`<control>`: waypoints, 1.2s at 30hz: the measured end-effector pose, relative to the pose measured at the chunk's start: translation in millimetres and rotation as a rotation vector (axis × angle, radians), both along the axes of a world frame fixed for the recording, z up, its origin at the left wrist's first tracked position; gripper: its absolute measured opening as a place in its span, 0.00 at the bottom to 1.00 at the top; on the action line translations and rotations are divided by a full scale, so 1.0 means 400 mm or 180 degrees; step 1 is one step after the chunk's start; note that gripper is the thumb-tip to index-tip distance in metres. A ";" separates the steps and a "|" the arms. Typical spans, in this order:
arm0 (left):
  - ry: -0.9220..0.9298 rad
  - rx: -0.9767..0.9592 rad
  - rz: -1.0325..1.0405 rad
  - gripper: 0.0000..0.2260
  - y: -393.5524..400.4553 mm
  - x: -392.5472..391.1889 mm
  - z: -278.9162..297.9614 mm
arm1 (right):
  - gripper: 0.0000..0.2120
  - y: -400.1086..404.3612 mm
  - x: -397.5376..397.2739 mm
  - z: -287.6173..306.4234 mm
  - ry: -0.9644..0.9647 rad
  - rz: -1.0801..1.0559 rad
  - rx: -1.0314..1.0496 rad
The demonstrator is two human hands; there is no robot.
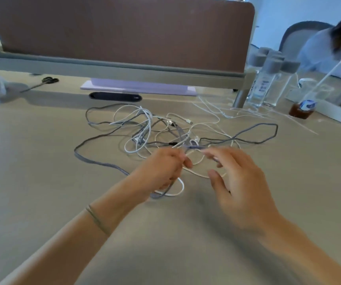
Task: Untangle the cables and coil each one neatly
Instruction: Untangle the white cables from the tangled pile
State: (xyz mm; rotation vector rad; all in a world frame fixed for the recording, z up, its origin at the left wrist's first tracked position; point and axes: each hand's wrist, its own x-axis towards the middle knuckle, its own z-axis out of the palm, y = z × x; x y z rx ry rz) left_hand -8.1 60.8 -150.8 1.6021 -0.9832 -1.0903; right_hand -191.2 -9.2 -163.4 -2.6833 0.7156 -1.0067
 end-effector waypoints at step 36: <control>-0.3890 0.1173 -0.0947 0.29 -0.095 0.273 0.181 | 0.18 -0.260 0.232 0.112 0.0254 0.0510 0.0979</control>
